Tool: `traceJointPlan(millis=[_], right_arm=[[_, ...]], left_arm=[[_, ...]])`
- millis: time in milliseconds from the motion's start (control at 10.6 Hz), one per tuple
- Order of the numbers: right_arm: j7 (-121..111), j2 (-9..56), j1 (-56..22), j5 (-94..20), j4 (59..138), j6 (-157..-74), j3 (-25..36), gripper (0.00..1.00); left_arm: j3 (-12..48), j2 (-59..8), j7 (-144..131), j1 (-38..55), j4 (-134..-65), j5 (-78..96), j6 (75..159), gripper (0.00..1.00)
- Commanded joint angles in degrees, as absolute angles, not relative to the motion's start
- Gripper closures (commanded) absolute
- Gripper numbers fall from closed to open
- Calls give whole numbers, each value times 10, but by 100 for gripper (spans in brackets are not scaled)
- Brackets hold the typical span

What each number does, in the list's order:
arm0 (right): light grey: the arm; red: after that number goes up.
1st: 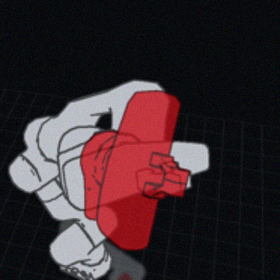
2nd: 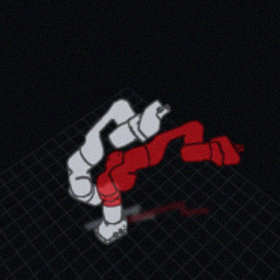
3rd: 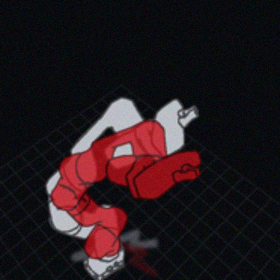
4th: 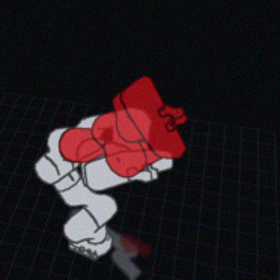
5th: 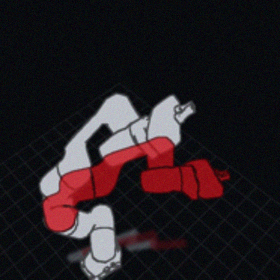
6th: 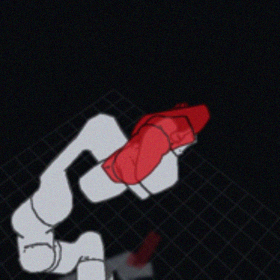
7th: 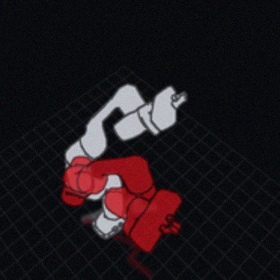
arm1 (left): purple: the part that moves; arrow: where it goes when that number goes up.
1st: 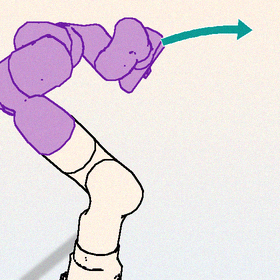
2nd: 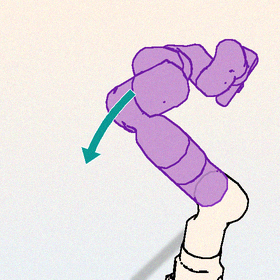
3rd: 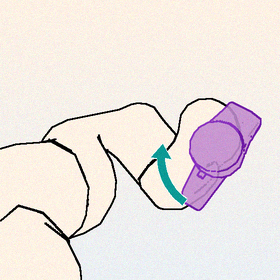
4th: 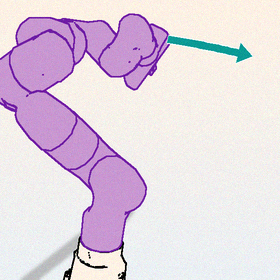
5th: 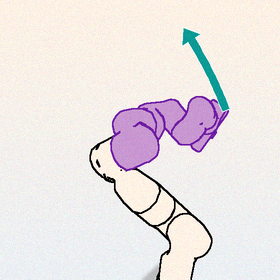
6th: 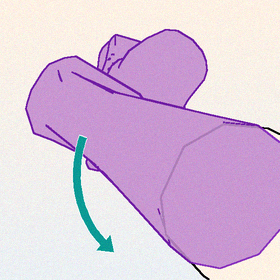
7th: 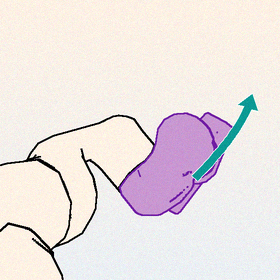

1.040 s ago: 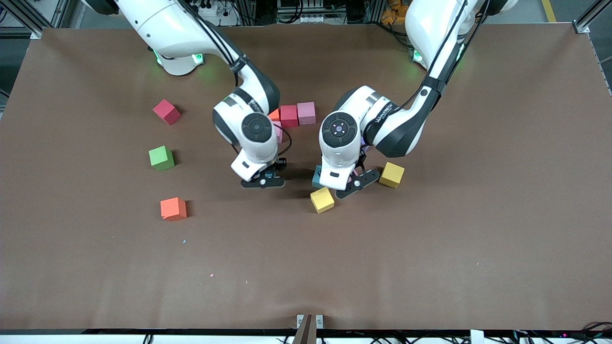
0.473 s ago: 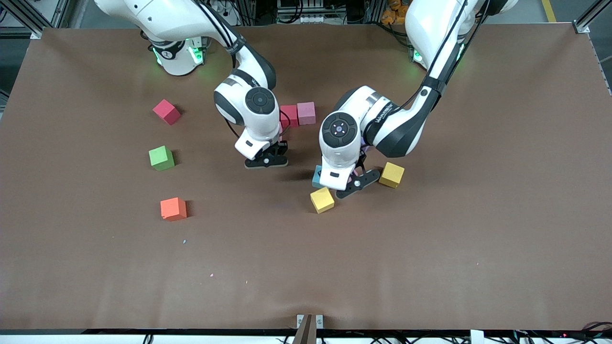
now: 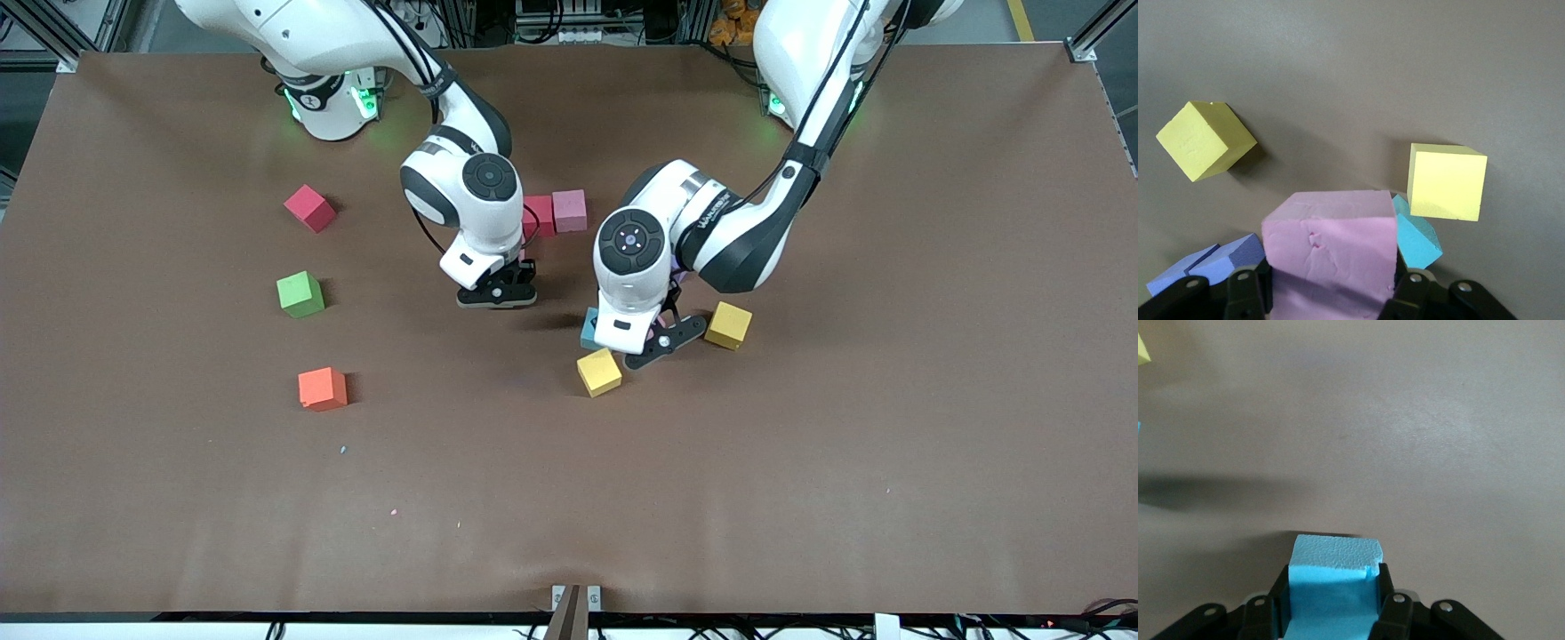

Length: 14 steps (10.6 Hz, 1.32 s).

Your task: Arrange 11 blocks into digit 3

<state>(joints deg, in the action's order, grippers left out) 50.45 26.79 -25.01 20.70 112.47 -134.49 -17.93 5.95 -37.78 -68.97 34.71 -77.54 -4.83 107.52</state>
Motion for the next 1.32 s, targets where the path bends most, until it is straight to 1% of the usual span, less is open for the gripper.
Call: traceJointPlan(millis=[0, 1230], right_arm=[[526, 254, -240, 222, 1157, -1376, -192, 78], [564, 261, -250, 257, 1184, -1398, -193, 78]], left_arm=[[59, -367, -698, 348, -783, -38, 1069, 100], [59, -367, -697, 348, -783, -38, 1069, 100]])
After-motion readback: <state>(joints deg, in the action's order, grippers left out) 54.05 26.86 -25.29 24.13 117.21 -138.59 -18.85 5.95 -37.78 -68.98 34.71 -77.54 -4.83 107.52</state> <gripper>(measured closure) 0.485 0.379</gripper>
